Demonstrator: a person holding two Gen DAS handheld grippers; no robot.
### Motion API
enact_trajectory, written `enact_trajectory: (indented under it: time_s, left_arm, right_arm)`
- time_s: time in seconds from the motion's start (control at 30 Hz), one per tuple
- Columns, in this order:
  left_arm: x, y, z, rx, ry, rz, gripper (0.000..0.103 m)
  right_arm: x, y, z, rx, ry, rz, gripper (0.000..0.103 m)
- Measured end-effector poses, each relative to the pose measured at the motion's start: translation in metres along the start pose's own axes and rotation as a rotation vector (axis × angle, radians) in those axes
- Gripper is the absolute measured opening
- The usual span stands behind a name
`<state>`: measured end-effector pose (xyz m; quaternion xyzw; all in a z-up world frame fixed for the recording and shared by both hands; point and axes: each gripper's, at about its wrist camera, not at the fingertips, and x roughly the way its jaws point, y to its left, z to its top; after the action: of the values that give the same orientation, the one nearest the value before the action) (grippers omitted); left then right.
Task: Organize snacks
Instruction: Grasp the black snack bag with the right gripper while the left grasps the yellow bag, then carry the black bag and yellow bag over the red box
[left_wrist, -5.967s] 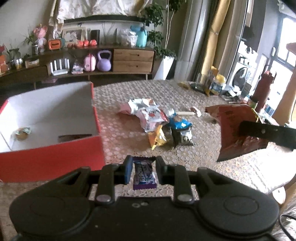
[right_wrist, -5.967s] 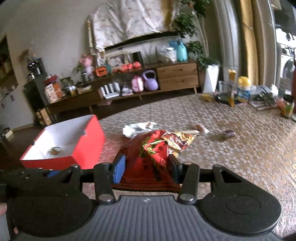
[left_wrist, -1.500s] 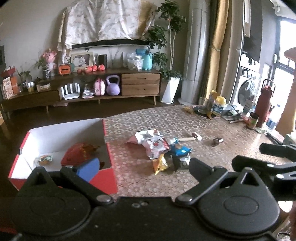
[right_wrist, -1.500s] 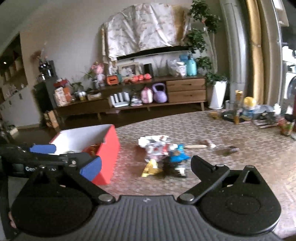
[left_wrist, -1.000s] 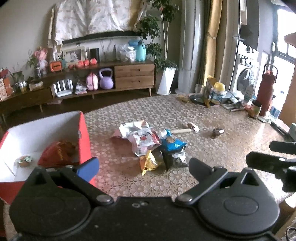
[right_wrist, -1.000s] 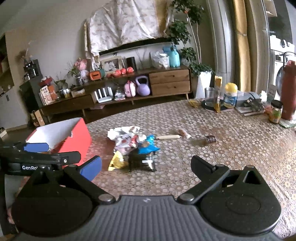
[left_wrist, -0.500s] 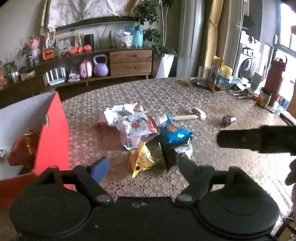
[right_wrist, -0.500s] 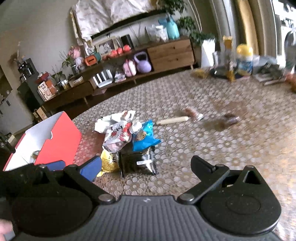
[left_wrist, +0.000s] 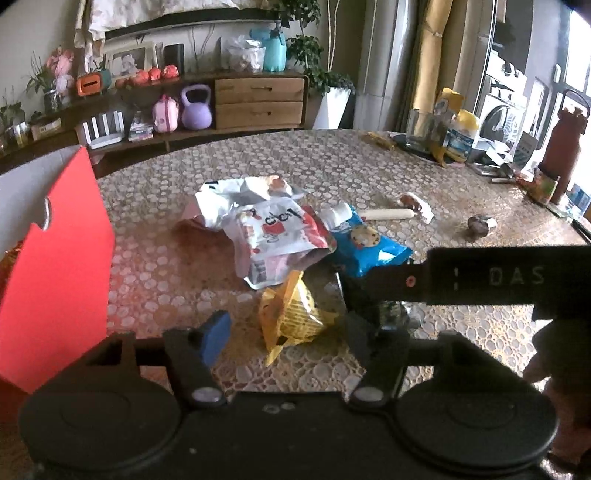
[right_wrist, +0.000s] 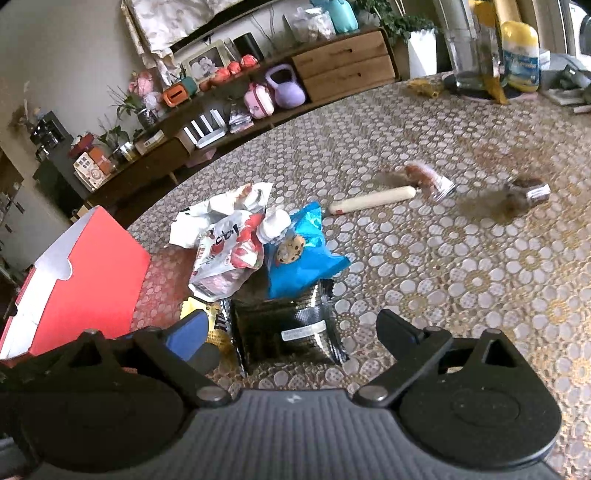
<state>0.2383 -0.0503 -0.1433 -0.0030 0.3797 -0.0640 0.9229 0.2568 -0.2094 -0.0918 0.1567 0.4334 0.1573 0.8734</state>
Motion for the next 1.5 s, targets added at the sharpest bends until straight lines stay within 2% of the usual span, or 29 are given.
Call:
enact_trajectory:
  time_s: [0.17,0.3,0.4,0.57,0.6,0.63,1.0,1.5]
  left_arm:
    - [0.01,0.004,0.001,-0.02,0.019,-0.026,0.055]
    - [0.018,0.006,0.002,-0.023,0.046,-0.047,0.044]
    - [0.018,0.005,0.002,-0.021,0.043,-0.059,0.04]
    - [0.017,0.008,0.002,-0.041,0.041,-0.077,0.033]
    - [0.016,0.008,0.002,-0.04,0.044,-0.072,0.026]
    - [0.016,0.008,0.002,-0.041,0.046,-0.071,0.025]
    - [-0.009,0.006,-0.002,-0.045,0.051,-0.097,0.024]
    - [-0.084,0.004,-0.004,-0.049,0.008,-0.105,0.024]
  right_arm:
    - [0.01,0.001,-0.001,0.003,0.012,-0.006,0.084]
    - [0.014,0.003,-0.004,-0.011,0.015,-0.026,0.077]
    - [0.014,0.003,-0.004,-0.003,0.015,-0.006,0.061]
    - [0.011,0.009,-0.006,-0.022,0.011,-0.037,0.054]
    - [0.01,0.009,-0.007,-0.023,0.008,-0.038,0.052]
    - [0.008,0.01,-0.007,-0.021,0.006,-0.04,0.051]
    - [-0.028,0.022,-0.018,-0.065,-0.015,-0.078,0.047]
    - [-0.11,0.053,-0.038,-0.112,-0.08,-0.063,0.047]
